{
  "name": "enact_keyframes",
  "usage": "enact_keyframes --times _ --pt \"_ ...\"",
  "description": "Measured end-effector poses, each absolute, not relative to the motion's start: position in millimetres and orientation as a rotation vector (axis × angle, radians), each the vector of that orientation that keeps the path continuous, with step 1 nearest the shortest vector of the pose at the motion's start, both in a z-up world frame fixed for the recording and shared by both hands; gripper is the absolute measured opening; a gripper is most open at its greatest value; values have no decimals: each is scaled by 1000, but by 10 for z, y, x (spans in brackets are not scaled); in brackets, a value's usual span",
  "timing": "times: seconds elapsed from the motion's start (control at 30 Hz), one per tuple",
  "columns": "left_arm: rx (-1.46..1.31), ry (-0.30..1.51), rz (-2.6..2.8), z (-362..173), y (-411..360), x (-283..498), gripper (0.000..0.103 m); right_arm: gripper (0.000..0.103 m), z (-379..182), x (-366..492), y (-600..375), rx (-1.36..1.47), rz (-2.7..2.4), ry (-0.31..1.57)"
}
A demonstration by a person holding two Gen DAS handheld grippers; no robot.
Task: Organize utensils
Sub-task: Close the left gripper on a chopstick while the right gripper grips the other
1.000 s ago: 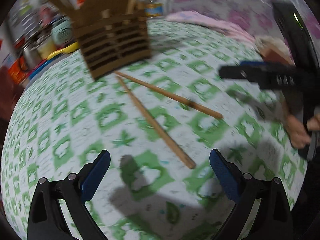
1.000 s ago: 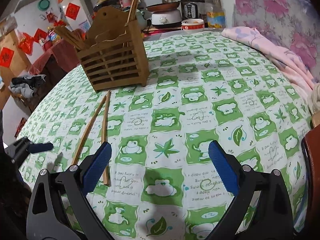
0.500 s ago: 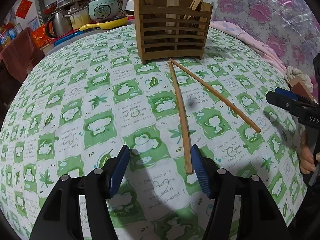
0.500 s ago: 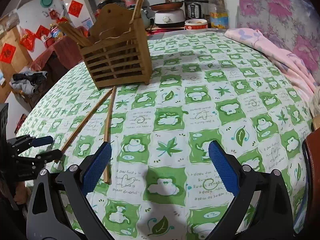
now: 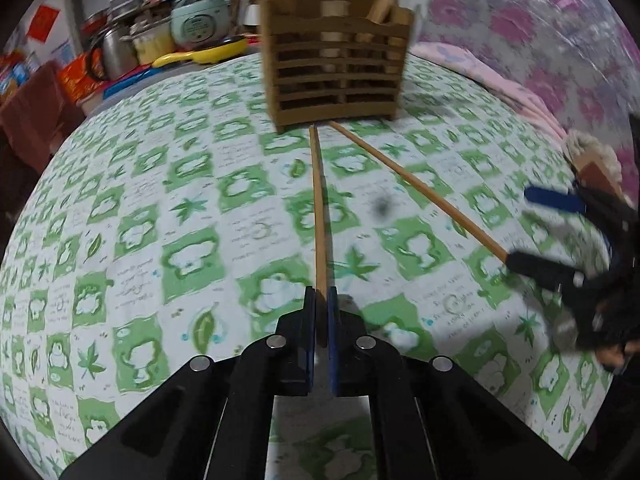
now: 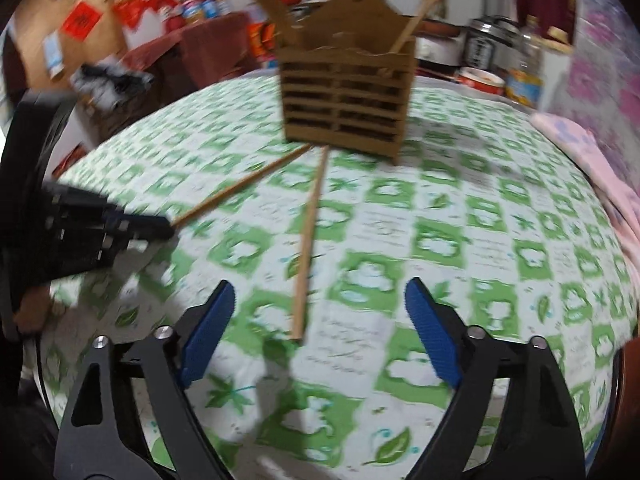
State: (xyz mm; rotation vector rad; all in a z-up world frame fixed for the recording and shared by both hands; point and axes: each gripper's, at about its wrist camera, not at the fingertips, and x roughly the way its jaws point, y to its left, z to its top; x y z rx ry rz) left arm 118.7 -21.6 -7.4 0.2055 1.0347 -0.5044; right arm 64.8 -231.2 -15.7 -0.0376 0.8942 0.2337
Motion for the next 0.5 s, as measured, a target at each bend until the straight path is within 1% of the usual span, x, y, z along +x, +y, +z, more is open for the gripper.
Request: enact_keyframes --times 0.03,0.13,0.17,0.2,0.23,0.3,0.37,0.4,0.5 --pt "196 1037 -494 -68 -190 1201 6 74 -171 650 -2278 -51 246 906" --pt "175 1065 -490 -102 -153 1234 6 61 -226 683 -2226 -67 266 944" --pt "177 1060 -488 -92 -154 1230 6 51 -245 702 -2214 -71 268 959" --pt "185 1059 -486 -94 -163 1227 6 38 -271 722 -2203 -77 268 976" --pt "190 1058 -485 -98 -169 1220 7 35 -308 749 -2191 -82 269 1001" --pt "197 1055 -489 -99 -176 1212 9 23 -308 743 -2191 -72 281 1002" --pt "206 1050 -487 -103 -184 1204 10 11 -305 733 -2204 -64 281 1002" --pt "212 1049 -484 -104 -192 1199 10 8 -306 737 -2218 -55 283 1003" --pt "215 1044 -487 -98 -192 1169 8 7 -306 755 -2303 -5 271 1005"
